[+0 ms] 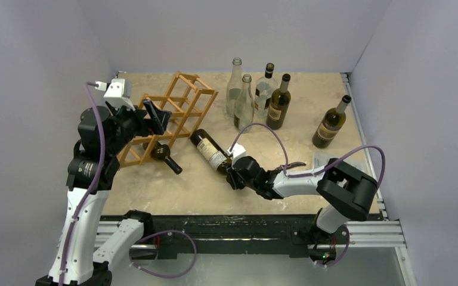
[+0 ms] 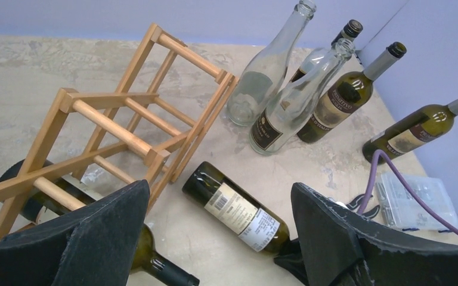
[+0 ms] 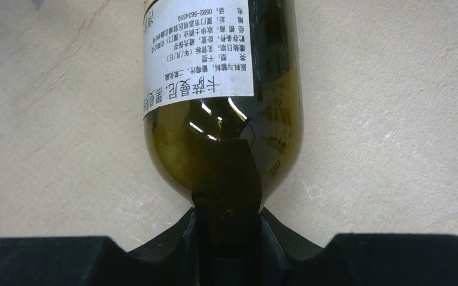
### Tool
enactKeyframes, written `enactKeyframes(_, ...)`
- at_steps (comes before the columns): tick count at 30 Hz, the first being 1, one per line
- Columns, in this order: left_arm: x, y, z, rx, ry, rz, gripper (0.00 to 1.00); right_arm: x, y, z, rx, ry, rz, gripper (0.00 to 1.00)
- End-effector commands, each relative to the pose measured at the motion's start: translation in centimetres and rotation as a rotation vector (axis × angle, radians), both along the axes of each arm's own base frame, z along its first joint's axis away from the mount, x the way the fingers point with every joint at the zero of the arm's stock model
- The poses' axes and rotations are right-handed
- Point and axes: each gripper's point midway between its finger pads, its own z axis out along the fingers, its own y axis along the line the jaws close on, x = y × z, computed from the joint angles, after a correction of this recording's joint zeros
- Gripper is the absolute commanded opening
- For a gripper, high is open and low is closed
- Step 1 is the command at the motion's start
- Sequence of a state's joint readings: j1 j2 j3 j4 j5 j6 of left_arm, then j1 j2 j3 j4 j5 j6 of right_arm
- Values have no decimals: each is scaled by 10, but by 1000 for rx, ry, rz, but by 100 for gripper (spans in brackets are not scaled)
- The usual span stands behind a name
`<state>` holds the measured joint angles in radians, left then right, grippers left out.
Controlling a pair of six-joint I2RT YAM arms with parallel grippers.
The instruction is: Put the wine bottle on the wine rack
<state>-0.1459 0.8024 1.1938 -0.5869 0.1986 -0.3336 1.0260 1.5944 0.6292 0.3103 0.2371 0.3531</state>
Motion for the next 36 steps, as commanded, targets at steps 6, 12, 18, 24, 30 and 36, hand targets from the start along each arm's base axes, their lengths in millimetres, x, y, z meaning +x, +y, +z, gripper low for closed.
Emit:
enactKeyframes(6, 12, 8, 55, 21, -144, 37, 89, 2, 16, 51, 174, -97, 38, 0)
enactKeyframes(12, 16, 9, 12, 49, -141, 36, 88, 11, 16, 78, 267, -106, -66, 0)
enactKeyframes(18, 12, 4, 8, 27, -138, 15, 84, 8, 22, 102, 343, -126, -41, 0)
enactKeyframes(24, 13, -7, 2, -19, -139, -32, 81, 16, 42, 104, 313, -113, -10, 0)
enactKeyframes(30, 14, -6, -1, -14, -140, -28, 81, 21, 59, 109, 350, -104, 3, 0)
enactKeyframes(36, 15, -5, 0, -12, -143, -26, 80, 27, 67, 116, 348, -125, 17, 0)
